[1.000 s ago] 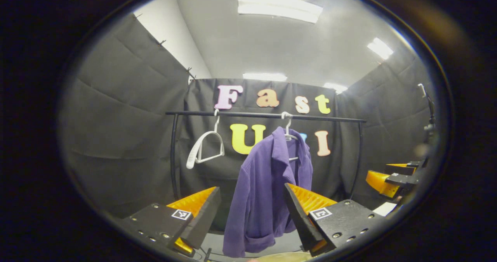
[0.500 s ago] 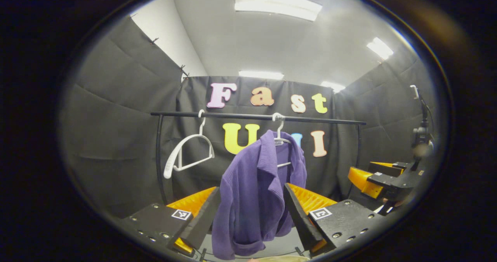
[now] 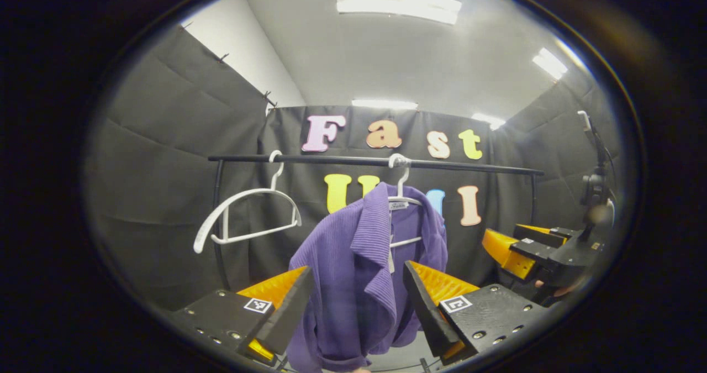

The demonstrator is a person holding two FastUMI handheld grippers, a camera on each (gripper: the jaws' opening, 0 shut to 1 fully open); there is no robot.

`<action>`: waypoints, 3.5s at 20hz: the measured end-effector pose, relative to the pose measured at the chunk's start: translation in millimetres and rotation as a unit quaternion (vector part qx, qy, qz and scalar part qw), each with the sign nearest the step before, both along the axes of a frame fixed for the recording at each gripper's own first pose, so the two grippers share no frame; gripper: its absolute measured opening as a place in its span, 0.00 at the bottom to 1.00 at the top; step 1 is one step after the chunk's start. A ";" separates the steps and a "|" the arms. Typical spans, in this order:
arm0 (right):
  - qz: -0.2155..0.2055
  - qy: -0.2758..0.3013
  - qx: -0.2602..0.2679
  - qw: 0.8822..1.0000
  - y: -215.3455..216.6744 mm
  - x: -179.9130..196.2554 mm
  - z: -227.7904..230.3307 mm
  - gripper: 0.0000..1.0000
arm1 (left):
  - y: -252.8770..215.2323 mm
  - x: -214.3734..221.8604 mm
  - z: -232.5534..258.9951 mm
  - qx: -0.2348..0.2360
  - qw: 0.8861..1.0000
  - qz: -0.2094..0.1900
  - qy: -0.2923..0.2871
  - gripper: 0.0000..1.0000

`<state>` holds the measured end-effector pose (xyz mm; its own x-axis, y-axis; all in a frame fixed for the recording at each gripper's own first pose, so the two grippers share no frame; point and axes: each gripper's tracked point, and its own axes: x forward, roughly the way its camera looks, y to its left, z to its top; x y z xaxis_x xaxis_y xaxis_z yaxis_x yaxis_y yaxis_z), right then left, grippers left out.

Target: Grasp the clothes on the hanger with both hands and then place them into the laundry hamper below.

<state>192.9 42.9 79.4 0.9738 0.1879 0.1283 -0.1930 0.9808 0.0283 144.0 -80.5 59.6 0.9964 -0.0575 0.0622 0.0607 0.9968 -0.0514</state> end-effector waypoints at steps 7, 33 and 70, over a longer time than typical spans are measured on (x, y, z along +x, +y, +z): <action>0.051 0.022 0.017 0.998 21.3 54.0 -14.0 0.95 | -17.5 39.5 -14.7 0.008 1.000 0.022 0.009 0.97; 0.148 0.128 0.068 0.978 75.6 155.2 -96.0 0.30 | -11.5 91.5 -68.4 0.070 0.989 0.125 0.043 0.55; 0.050 -0.099 0.001 0.994 -16.0 207.9 22.4 0.02 | 58.4 50.4 98.5 0.172 0.979 0.098 -0.050 0.08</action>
<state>400.8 27.0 101.8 0.9058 0.2823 0.3159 -0.2918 0.9563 -0.0179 194.4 -22.1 158.0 0.9805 0.0988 0.1701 -0.1451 0.9471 0.2862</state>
